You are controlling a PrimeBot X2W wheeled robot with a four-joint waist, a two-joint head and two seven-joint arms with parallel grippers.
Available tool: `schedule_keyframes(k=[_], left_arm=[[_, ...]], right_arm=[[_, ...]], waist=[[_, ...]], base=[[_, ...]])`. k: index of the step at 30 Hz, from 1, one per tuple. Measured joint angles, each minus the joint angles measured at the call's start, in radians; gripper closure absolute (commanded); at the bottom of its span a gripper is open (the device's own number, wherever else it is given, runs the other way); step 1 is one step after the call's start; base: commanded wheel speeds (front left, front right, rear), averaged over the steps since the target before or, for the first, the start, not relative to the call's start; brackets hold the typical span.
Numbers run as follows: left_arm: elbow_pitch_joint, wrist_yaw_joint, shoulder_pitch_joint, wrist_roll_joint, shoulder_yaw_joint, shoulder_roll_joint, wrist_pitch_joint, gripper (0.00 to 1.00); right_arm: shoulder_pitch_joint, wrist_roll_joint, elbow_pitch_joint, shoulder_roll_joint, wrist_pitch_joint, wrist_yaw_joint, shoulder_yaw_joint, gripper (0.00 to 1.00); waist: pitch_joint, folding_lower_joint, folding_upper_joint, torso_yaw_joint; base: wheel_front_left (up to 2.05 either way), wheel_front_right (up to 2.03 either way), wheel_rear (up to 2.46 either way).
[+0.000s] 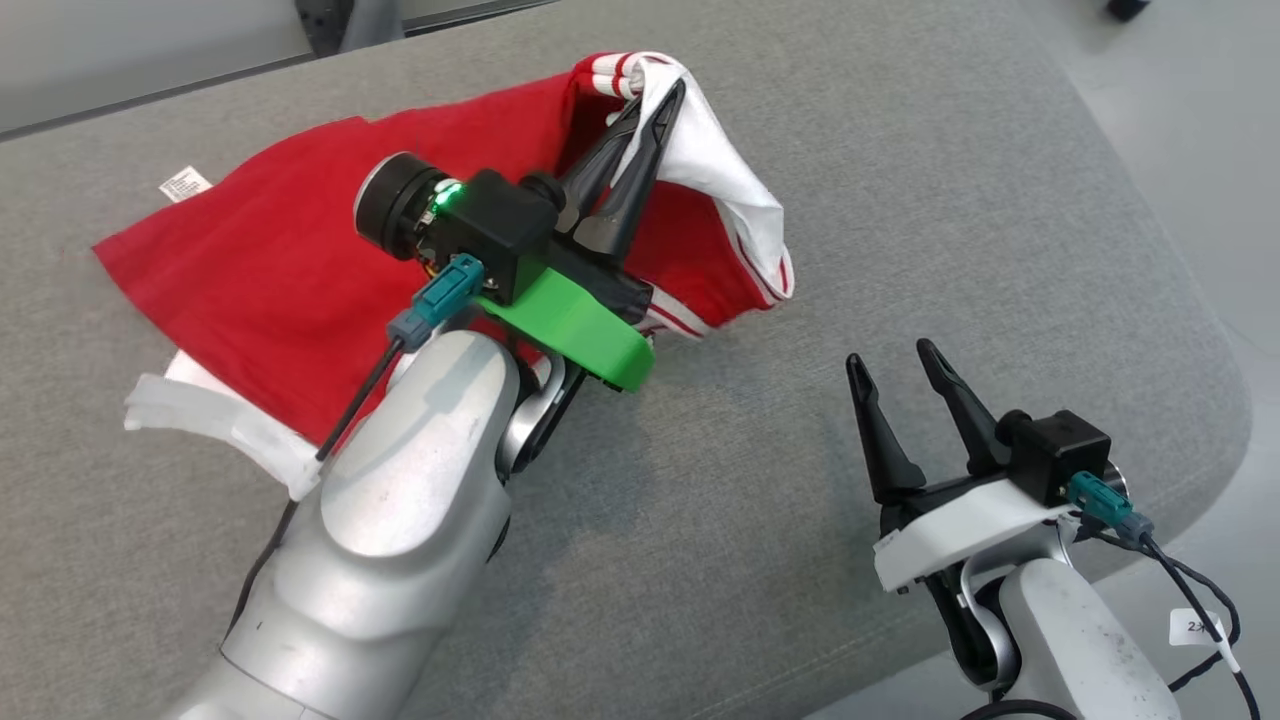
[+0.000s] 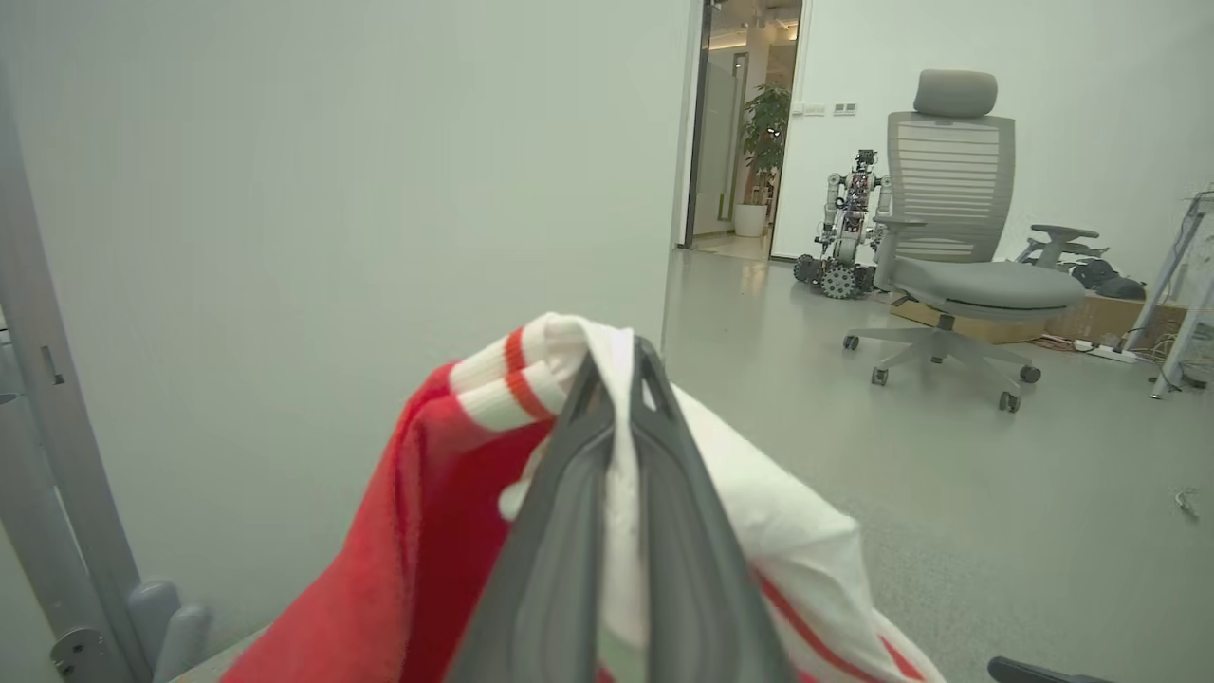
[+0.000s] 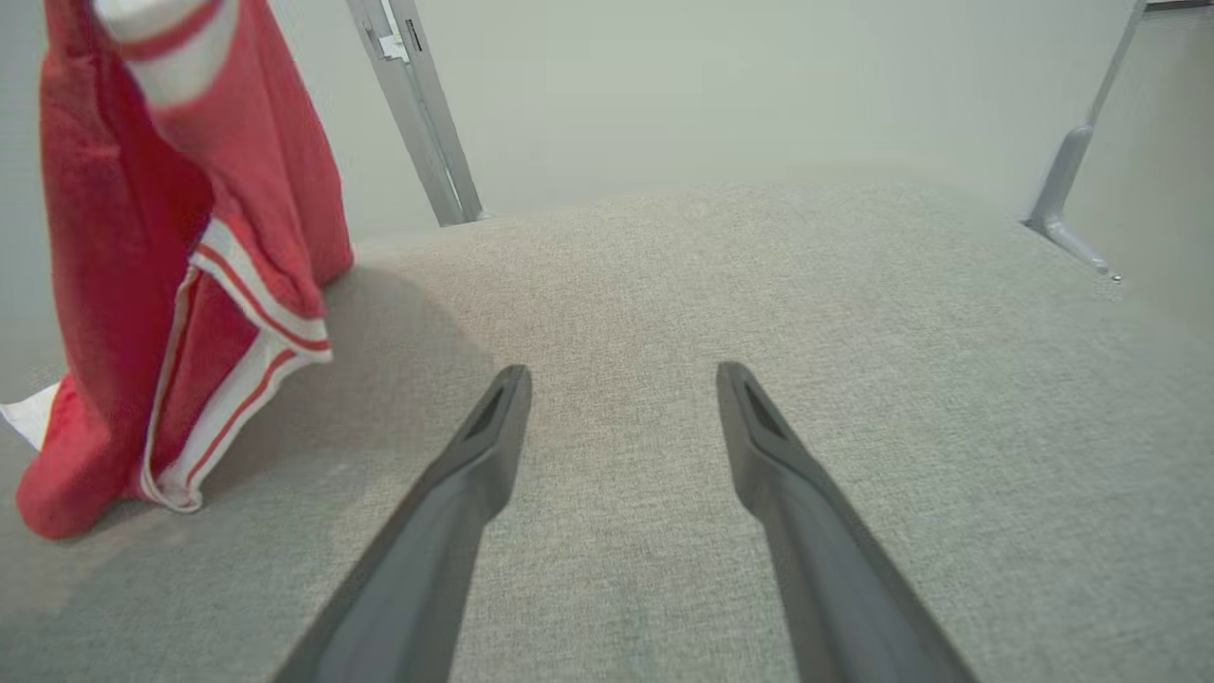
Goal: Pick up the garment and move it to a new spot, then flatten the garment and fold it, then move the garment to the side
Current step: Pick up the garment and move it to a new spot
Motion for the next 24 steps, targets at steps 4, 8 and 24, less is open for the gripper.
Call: schedule_keyframes(k=[4,8,24], left_arm=[[0.065,0.040,-0.007,-0.036,-0.023,0.000,0.000,0.00],[0.144,0.061,-0.010,0.014,-0.013,0.000,0.000,0.00],[-0.001,0.106,0.357,0.152,0.285,0.092,-0.001,0.00]], right_arm=[[0.000,0.005,0.006,0.007,0.000,0.000,0.000,0.00],[0.000,0.007,0.001,0.013,0.000,0.000,-0.011,0.00],[0.032,-0.022,-0.010,0.006,0.000,0.000,-0.018,0.00]], waist=[[0.008,0.0000,0.0002,-0.047],[0.013,0.0000,0.0002,-0.055],[-0.068,0.0000,0.0002,0.073]], base=[[0.00,0.00,0.00],[0.00,0.00,0.00],[0.00,0.00,0.00]])
